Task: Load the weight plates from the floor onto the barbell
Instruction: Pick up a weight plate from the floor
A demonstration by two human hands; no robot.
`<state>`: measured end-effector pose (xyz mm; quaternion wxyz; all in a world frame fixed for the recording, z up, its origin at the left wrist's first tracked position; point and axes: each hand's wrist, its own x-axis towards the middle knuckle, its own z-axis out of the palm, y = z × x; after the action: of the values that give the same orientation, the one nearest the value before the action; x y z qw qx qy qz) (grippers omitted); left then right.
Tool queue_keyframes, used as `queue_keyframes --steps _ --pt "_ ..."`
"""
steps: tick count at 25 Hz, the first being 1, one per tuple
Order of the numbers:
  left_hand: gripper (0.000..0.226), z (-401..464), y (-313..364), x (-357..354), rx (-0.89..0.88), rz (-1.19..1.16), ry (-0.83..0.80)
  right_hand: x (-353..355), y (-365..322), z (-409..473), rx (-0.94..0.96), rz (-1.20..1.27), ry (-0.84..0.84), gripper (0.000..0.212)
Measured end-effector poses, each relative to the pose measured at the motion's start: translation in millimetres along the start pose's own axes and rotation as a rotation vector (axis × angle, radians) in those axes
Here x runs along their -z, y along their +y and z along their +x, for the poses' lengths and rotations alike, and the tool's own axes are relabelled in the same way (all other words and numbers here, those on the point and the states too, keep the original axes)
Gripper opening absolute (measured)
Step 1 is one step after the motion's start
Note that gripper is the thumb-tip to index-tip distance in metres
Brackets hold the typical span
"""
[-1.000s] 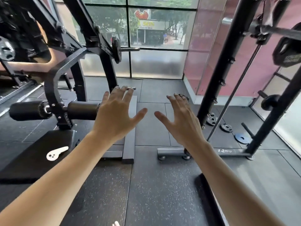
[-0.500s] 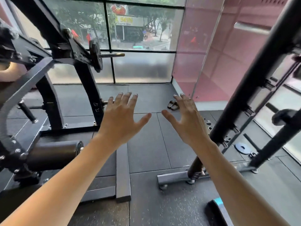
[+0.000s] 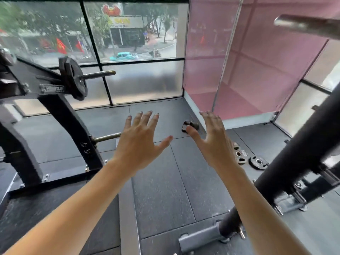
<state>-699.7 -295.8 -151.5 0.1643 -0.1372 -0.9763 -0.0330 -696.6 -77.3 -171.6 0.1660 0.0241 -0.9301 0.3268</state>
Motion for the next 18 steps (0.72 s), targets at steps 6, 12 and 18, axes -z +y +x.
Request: queue_keyframes --steps 6,12,18 --pt "0.089 150 -18 -42 -0.021 -0.027 0.047 -26 38 145 0.002 -0.029 0.012 0.090" --pt "0.092 288 -49 -99 -0.068 -0.061 0.034 -72 75 265 -0.036 -0.071 0.020 0.088" --pt "0.095 465 -70 -175 -0.243 -0.178 0.014 -103 134 395 -0.225 -0.152 0.123 0.086"
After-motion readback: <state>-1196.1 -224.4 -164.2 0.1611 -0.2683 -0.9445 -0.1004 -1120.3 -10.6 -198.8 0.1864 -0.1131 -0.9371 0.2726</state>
